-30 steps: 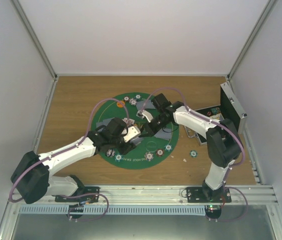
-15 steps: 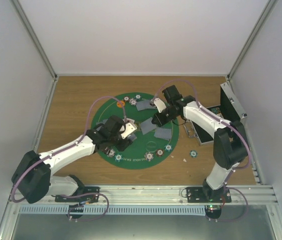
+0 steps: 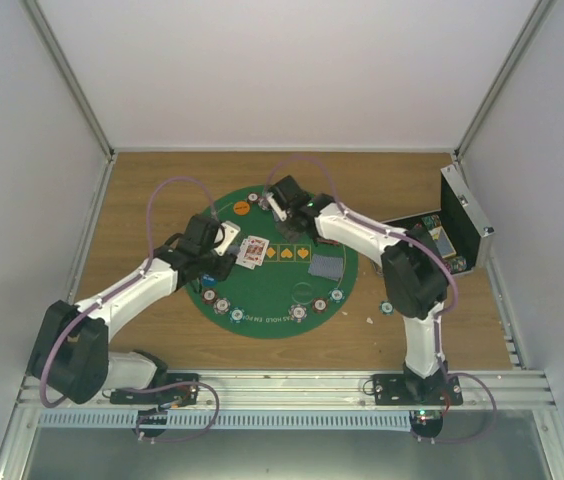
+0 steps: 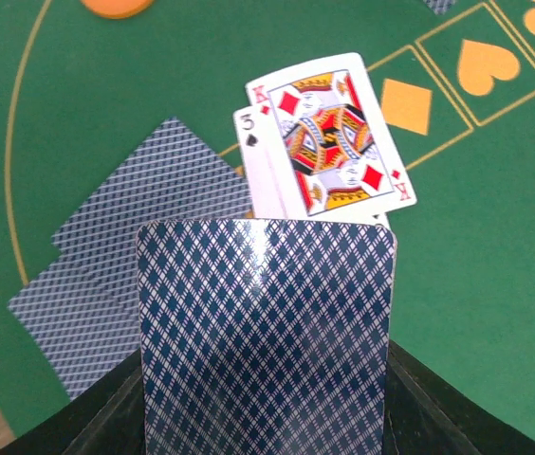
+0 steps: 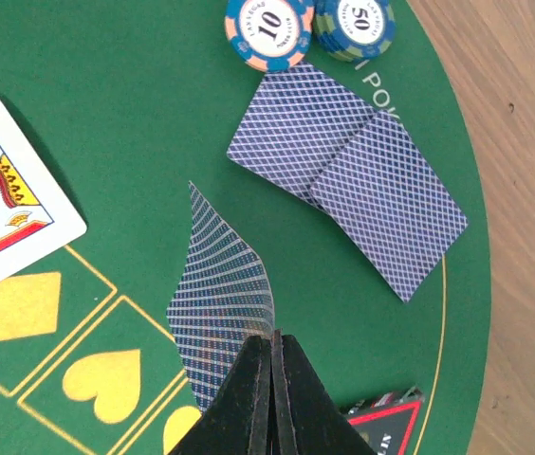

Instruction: Distribute texas hold em gaming equipment

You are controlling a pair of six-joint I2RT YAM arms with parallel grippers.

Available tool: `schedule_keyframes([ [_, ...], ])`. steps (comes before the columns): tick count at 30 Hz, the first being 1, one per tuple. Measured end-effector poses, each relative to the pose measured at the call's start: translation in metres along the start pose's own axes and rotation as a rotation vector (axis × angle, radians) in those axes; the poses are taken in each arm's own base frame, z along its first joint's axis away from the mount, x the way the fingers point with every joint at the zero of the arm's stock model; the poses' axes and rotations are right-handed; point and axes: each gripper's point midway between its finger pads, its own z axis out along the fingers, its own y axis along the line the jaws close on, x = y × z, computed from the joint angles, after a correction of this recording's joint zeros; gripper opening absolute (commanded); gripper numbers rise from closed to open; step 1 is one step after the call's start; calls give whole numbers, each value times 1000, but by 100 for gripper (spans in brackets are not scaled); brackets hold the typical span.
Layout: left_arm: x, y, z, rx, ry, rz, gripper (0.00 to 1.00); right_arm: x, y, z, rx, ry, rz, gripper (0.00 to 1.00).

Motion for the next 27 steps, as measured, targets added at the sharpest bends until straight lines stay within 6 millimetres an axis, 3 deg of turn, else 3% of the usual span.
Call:
schedule_keyframes([
  [3,-1,10,-3,-23,-8,-32,55,-2,9,11,74,12,-65,1],
  [9,-4,17,-8,-41,-26,-56,55,-12,31,13,152,-6,-177,0],
  [19,-3,19,-9,-45,-22,-65,55,-18,86,9,23,-42,-236,1],
  [27,3,19,-8,-44,-2,-67,55,-13,105,22,-75,-19,-229,1],
])
